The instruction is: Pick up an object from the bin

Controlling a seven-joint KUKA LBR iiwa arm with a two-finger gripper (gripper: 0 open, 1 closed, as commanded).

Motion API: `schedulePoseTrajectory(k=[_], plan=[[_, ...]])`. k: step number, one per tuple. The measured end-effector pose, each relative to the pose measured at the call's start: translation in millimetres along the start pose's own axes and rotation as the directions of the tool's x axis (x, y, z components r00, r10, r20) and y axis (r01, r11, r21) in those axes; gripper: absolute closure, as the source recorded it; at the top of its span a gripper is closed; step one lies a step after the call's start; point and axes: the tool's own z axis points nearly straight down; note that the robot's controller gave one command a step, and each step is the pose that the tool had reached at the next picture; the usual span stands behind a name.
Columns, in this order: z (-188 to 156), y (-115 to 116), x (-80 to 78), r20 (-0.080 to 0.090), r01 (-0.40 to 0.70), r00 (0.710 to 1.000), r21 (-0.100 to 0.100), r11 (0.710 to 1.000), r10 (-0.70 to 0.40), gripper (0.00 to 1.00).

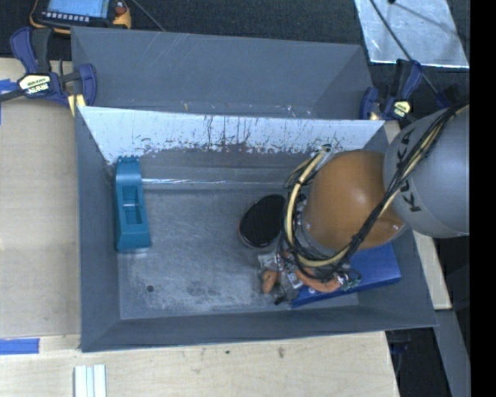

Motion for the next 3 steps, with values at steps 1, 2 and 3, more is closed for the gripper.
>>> schedulePoseTrajectory(k=[1, 2, 3], plan=[[-4.2, 0.4, 0.6, -0.001, 0.0, 1.0, 0.0, 1.0, 0.0, 1.0], [-13.3, 0.3, 0.4, -0.001, -0.001, 1.0, 0.0, 1.0, 0.001, 1.0], [-26.3, 1.0, 1.7, -0.007, -0.001, 1.0, -0.003, 1.0, 0.001, 1.0]])
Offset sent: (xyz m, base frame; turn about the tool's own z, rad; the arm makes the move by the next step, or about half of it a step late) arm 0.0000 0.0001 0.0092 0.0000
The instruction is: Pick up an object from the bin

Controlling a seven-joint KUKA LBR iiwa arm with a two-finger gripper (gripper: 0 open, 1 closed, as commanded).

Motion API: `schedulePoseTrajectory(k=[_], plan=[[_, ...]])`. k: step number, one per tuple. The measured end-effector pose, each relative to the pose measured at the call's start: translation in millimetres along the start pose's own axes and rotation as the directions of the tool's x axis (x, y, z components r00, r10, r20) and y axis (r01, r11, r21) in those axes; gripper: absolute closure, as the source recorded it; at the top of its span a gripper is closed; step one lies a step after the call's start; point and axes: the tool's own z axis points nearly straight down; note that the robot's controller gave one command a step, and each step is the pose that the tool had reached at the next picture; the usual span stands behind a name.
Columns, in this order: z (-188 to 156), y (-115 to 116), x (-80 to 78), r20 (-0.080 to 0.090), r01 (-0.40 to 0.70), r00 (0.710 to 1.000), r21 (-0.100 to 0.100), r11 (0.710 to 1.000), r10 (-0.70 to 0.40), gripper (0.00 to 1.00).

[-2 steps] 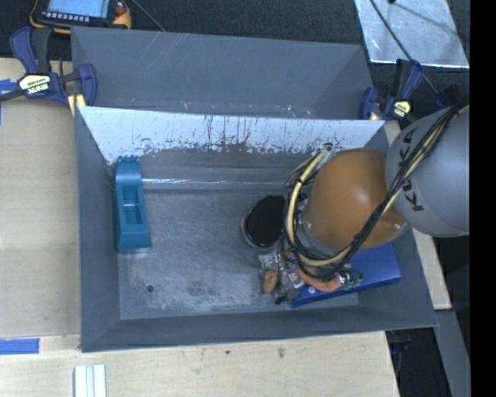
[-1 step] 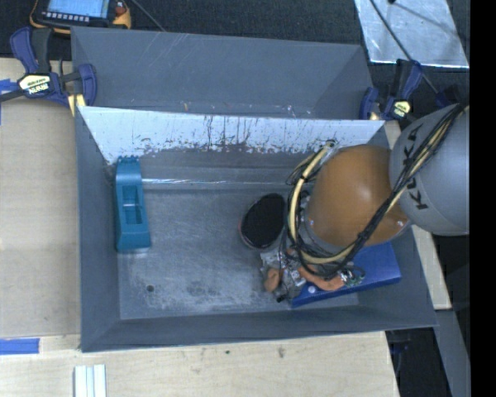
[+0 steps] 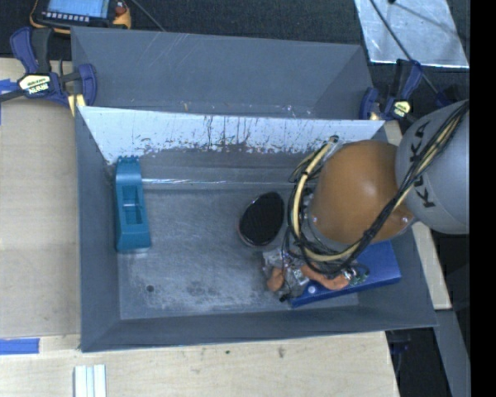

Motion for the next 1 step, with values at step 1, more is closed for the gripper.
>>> schedulePoseTrajectory(k=[1], plan=[[-21.9, 0.0, 0.0, 0.001, -0.001, 1.0, 0.0, 1.0, 0.001, 1.0]])
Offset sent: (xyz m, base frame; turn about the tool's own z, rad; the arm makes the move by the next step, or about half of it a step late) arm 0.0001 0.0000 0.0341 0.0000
